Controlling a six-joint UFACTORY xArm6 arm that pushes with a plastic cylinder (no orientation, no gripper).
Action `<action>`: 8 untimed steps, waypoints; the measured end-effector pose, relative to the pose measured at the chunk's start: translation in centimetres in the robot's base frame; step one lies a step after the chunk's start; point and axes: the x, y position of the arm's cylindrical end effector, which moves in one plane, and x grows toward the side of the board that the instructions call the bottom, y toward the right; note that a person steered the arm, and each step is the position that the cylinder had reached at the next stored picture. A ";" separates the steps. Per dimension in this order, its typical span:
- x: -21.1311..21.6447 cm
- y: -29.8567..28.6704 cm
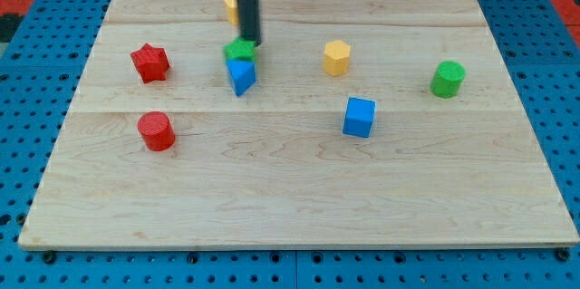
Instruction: Move the red star to the left of the yellow heart
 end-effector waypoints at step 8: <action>-1.6 -7.4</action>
